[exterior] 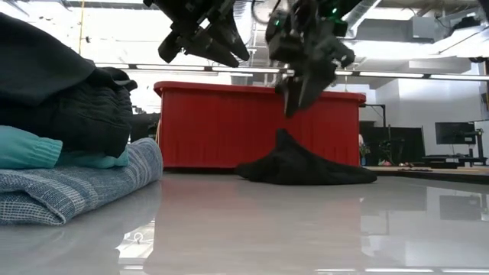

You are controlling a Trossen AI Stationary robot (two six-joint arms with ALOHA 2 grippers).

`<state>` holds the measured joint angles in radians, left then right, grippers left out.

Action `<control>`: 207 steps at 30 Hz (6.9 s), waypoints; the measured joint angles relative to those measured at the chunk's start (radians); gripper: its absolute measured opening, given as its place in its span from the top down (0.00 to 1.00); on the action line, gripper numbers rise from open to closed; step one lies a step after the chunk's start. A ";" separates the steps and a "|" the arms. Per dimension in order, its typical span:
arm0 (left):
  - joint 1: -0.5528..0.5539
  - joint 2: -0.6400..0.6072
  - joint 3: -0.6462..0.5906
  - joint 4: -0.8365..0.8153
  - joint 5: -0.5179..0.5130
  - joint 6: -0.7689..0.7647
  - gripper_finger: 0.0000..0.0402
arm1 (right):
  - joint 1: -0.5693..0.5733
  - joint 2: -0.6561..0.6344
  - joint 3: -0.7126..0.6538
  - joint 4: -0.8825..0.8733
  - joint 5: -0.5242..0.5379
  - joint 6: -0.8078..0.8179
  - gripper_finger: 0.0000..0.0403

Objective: Fold Laundry from Bin
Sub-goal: Fold the black boxer from the red organizer bin

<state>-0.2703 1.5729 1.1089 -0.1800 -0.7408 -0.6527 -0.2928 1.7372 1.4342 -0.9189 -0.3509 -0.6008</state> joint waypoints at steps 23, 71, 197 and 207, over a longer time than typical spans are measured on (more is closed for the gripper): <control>-0.006 0.000 0.000 -0.024 -0.001 -0.023 0.74 | -0.009 0.199 0.001 0.047 0.069 0.077 0.72; 0.237 0.247 0.126 0.357 0.097 0.069 0.74 | -0.104 -0.226 0.060 -0.337 0.134 0.218 0.45; 0.444 0.754 0.882 -0.617 0.596 0.413 0.57 | -0.219 -1.092 0.058 -0.647 0.190 0.759 0.44; 0.444 0.800 0.882 -0.598 0.683 0.398 0.90 | -0.219 -1.092 0.058 -0.647 0.139 0.772 0.44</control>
<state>0.1738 2.3734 1.9907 -0.7785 -0.0576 -0.2547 -0.5121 0.6456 1.4921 -1.5659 -0.2122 0.1714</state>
